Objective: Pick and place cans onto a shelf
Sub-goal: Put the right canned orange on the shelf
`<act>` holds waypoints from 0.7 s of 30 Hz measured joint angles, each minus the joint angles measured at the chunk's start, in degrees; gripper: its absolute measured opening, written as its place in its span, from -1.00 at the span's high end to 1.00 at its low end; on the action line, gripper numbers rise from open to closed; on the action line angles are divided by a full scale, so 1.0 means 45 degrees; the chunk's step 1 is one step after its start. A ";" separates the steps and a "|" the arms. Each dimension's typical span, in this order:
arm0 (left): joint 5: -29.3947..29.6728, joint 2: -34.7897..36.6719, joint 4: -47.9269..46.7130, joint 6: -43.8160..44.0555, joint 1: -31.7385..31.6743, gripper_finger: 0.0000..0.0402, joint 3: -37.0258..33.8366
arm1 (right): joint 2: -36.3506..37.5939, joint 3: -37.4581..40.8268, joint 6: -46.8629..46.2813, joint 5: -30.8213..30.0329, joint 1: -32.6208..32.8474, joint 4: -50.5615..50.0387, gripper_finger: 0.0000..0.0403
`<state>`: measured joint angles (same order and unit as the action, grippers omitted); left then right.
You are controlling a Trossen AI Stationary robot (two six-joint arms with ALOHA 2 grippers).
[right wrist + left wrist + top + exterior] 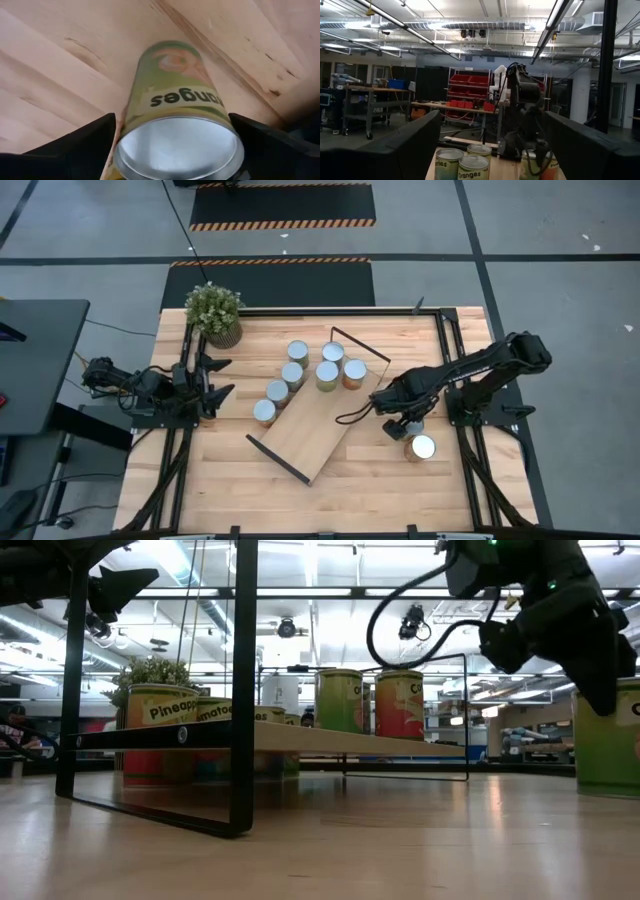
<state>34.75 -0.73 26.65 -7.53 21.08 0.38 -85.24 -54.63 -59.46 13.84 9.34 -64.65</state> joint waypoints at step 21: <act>0.0003 0.0000 0.0030 -0.0011 0.0000 -0.77 0.0001 | -0.1589 -0.5545 0.2378 -0.3038 0.0155 -0.1864 -0.59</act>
<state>34.76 -0.73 26.79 -7.58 21.08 0.38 -92.39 -79.58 -48.76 0.17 10.04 -73.04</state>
